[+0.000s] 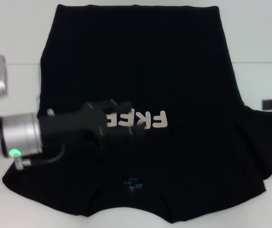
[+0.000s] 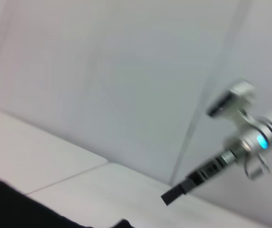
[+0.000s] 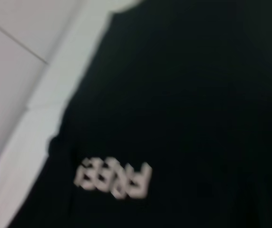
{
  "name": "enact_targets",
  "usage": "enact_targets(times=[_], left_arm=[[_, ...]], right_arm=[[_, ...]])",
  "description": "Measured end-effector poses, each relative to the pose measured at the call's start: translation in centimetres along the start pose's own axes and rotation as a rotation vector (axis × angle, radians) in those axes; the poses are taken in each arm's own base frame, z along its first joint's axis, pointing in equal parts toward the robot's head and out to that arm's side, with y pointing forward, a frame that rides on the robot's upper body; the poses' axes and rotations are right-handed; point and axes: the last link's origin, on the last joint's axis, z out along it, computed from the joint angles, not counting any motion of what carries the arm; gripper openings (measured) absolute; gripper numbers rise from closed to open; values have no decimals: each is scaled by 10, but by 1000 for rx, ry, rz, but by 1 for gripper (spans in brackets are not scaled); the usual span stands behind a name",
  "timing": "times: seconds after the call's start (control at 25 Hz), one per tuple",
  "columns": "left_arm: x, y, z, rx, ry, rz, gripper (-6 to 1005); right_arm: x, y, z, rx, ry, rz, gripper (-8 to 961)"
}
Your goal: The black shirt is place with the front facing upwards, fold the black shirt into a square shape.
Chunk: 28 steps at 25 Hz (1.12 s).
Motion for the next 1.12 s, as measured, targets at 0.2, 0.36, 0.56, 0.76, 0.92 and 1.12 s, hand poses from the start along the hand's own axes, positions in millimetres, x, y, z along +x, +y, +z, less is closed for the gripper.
enact_targets(times=[0.2,0.36,0.56,0.76,0.92,1.12], left_arm=[[-16,13,21,-59,-71,140,812],[-23,14,30,-73,-135,173,878],[-23,11,35,-65,-150,185,877],[-22,10,35,-55,-146,186,877],[-21,8,35,-44,-143,183,877],[-21,6,35,-28,-146,183,877]], right_arm=[[17,-7,-21,49,111,122,852],[34,-12,-29,78,194,203,849],[48,-15,-26,102,251,246,845],[50,-18,-13,119,239,246,840],[48,-21,2,134,214,245,837],[48,-25,18,161,198,255,833]])
